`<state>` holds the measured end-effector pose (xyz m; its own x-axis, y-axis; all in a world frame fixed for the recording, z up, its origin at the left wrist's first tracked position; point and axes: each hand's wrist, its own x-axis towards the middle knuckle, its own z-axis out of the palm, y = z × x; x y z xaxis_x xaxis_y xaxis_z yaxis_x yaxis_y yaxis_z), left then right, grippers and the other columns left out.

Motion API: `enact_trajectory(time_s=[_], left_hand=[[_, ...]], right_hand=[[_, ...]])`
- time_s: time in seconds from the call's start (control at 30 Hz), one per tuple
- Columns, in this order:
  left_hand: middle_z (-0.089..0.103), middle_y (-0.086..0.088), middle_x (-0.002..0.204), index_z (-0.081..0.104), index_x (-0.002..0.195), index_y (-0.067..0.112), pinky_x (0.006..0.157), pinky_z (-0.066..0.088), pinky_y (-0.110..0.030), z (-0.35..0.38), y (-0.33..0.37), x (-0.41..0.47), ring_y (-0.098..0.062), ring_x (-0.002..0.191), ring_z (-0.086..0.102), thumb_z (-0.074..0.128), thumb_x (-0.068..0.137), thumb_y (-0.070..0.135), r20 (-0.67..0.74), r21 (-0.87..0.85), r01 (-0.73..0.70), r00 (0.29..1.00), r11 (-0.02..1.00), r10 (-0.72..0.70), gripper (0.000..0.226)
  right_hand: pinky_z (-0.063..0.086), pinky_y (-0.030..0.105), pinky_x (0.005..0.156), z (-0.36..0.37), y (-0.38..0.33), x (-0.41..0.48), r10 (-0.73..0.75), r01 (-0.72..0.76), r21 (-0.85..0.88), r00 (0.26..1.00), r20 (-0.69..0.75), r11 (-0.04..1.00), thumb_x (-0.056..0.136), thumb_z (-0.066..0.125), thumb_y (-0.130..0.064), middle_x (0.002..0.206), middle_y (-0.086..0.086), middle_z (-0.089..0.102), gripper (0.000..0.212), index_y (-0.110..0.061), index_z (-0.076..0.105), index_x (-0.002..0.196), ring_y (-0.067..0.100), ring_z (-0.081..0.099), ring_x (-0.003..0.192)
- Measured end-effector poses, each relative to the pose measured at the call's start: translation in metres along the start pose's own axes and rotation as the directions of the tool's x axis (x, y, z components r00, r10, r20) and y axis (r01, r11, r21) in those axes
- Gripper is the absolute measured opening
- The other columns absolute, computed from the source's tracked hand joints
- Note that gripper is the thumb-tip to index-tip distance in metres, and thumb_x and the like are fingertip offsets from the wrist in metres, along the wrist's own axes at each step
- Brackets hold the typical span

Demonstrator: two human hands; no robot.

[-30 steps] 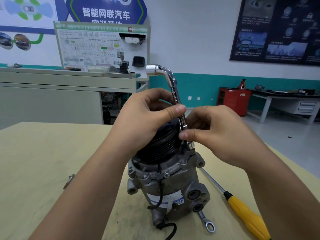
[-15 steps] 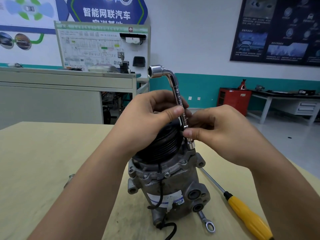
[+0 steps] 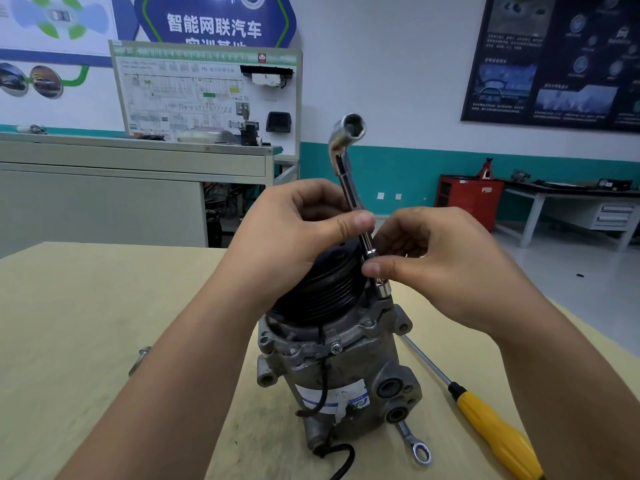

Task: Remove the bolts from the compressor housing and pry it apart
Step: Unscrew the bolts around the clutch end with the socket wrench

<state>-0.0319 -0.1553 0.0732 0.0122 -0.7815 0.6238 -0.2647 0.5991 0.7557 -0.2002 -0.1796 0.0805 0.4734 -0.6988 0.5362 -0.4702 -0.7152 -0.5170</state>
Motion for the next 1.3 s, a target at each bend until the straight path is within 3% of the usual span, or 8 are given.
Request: enact_trajectory(time_s=[0.17, 0.43, 0.57, 0.67, 0.77, 0.87, 1.07, 1.3], left_hand=[[0.076, 0.004, 0.086, 0.073, 0.086, 0.028, 0.077, 0.054, -0.018, -0.0013, 0.0009, -0.0010, -0.009, 0.087, 0.072, 0.066, 0.070, 0.031, 0.097, -0.093, 0.009, 0.995, 0.996, 0.001, 0.018], [0.076, 0.002, 0.088, 0.070, 0.090, 0.024, 0.073, 0.054, -0.017, -0.0037, 0.0009, -0.0020, -0.012, 0.086, 0.072, 0.055, 0.092, 0.006, 0.141, -0.158, 0.031, 0.990, 0.987, -0.008, 0.023], [0.076, 0.004, 0.082, 0.073, 0.080, 0.027, 0.072, 0.053, -0.017, -0.0027, 0.0000, -0.0011, -0.010, 0.082, 0.073, 0.061, 0.089, 0.010, 0.100, -0.107, 0.028, 0.995, 0.994, -0.017, 0.023], [0.076, 0.006, 0.083, 0.075, 0.079, 0.035, 0.079, 0.055, -0.024, -0.0030, 0.0003, -0.0003, -0.010, 0.084, 0.072, 0.068, 0.080, 0.022, 0.082, -0.082, 0.028, 0.996, 0.996, -0.021, 0.015], [0.076, 0.006, 0.082, 0.075, 0.078, 0.037, 0.084, 0.053, -0.031, -0.0026, 0.0008, 0.0000, -0.010, 0.084, 0.072, 0.067, 0.073, 0.027, 0.057, -0.071, 0.028, 0.998, 0.997, -0.024, 0.014], [0.076, 0.005, 0.082, 0.076, 0.077, 0.033, 0.083, 0.054, -0.030, -0.0028, 0.0008, -0.0007, -0.010, 0.083, 0.072, 0.073, 0.072, 0.026, 0.053, -0.077, 0.030, 0.998, 0.997, -0.026, 0.009], [0.076, 0.003, 0.083, 0.075, 0.079, 0.026, 0.084, 0.056, -0.027, -0.0026, 0.0000, -0.0004, -0.012, 0.084, 0.073, 0.078, 0.069, 0.034, 0.049, -0.086, 0.044, 0.998, 0.995, -0.040, 0.013], [0.076, 0.004, 0.088, 0.072, 0.097, 0.031, 0.082, 0.053, -0.019, -0.0020, 0.0025, -0.0019, -0.009, 0.089, 0.072, 0.064, 0.075, 0.031, 0.122, -0.126, 0.003, 0.993, 0.992, 0.012, 0.024]], right_hand=[[0.051, 0.027, 0.067, -0.0003, 0.0013, 0.0007, -0.015, 0.013, 0.036, 0.999, 0.033, 0.999, 0.077, 0.074, -0.019, 0.074, -0.012, 0.068, 0.013, -0.027, 0.065, 0.072, 0.003, 0.064, 0.068], [0.055, 0.030, 0.075, -0.0028, 0.0046, 0.0025, -0.010, 0.006, 0.058, 0.997, 0.073, 0.998, 0.079, 0.073, -0.016, 0.076, -0.007, 0.071, 0.009, -0.024, 0.070, 0.081, 0.004, 0.066, 0.074], [0.054, 0.028, 0.072, -0.0040, 0.0025, 0.0002, -0.016, 0.012, 0.057, 0.998, 0.068, 0.998, 0.072, 0.071, -0.031, 0.078, -0.012, 0.071, 0.011, -0.027, 0.070, 0.083, 0.001, 0.065, 0.074], [0.050, 0.027, 0.064, -0.0023, -0.0011, -0.0010, -0.018, 0.016, 0.053, 0.999, 0.028, 0.998, 0.056, 0.069, -0.047, 0.079, -0.012, 0.069, 0.037, -0.026, 0.068, 0.087, 0.004, 0.062, 0.070], [0.051, 0.034, 0.066, 0.0032, -0.0033, -0.0009, -0.015, 0.015, 0.027, 1.000, 0.004, 1.000, 0.055, 0.069, -0.047, 0.075, -0.005, 0.069, 0.045, -0.021, 0.070, 0.091, 0.007, 0.062, 0.068], [0.052, 0.042, 0.068, 0.0047, -0.0030, -0.0006, -0.022, 0.023, 0.011, 1.000, -0.006, 1.000, 0.061, 0.070, -0.043, 0.072, -0.003, 0.068, 0.035, -0.018, 0.070, 0.086, 0.010, 0.062, 0.068], [0.050, 0.034, 0.066, 0.0008, 0.0001, -0.0007, -0.018, 0.016, 0.041, 0.999, 0.037, 0.999, 0.072, 0.074, -0.027, 0.072, -0.005, 0.068, 0.008, -0.023, 0.066, 0.074, 0.008, 0.063, 0.066], [0.052, 0.031, 0.071, -0.0021, 0.0039, 0.0010, -0.024, 0.019, 0.067, 0.997, 0.079, 0.998, 0.078, 0.073, -0.018, 0.077, -0.007, 0.072, 0.007, -0.023, 0.072, 0.083, 0.004, 0.066, 0.072]])
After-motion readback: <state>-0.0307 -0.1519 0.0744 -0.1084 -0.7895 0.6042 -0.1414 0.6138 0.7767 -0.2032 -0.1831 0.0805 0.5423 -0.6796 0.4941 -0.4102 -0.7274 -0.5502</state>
